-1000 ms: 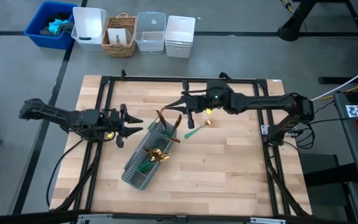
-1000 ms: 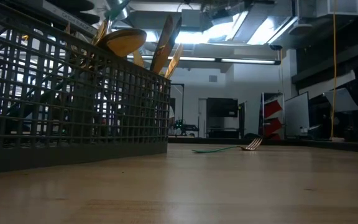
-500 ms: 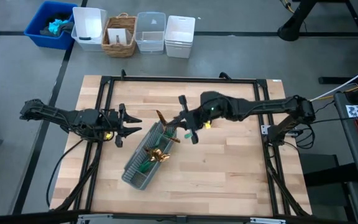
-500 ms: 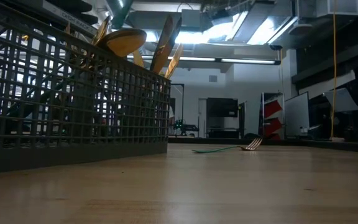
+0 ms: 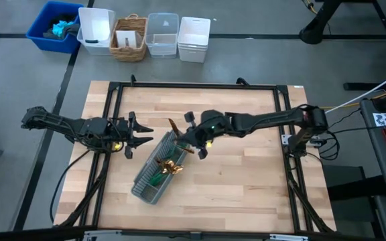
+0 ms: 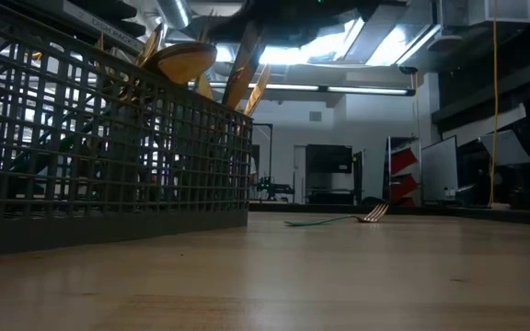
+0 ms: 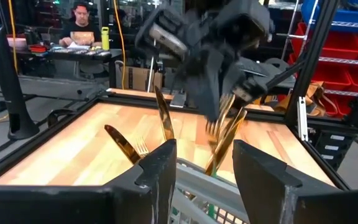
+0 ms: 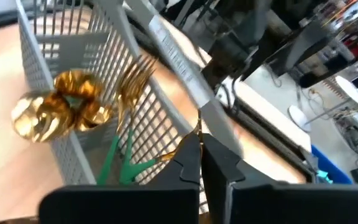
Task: Sort silverware
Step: Put the green fork into the silverware basket
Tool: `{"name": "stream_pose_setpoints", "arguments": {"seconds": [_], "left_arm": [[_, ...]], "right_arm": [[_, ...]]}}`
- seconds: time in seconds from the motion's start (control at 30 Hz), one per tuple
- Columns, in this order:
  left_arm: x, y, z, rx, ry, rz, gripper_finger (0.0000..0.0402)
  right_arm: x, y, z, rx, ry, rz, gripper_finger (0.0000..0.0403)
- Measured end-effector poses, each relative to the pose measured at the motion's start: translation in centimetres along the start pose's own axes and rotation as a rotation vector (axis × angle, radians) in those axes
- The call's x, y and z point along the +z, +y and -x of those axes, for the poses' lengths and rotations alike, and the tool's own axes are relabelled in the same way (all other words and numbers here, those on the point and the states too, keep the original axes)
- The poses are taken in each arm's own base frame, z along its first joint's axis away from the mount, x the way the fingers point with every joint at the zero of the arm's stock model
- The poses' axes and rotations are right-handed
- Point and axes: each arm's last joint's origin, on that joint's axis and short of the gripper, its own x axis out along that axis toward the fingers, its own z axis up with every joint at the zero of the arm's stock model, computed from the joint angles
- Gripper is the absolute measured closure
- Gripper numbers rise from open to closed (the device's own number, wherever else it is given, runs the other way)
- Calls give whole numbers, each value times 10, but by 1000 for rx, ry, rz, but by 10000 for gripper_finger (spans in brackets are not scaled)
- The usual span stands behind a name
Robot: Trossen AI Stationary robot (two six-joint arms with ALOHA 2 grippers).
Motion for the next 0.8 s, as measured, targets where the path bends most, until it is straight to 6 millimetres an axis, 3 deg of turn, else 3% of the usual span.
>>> {"name": "stream_pose_setpoints", "arguments": {"seconds": [0.17,0.43,0.63,0.8], "left_arm": [[-1,0,0,2,6,3,254],[0,0,0,2,2,-1,254],[0,0,0,2,2,6,254],[0,0,0,2,5,5,254]], "right_arm": [[-12,6,-14,25,32,-11,367],[-11,5,-13,10,42,-15,304],[7,-3,10,-87,138,-89,282],[25,-11,44,-187,322,-171,286]]}}
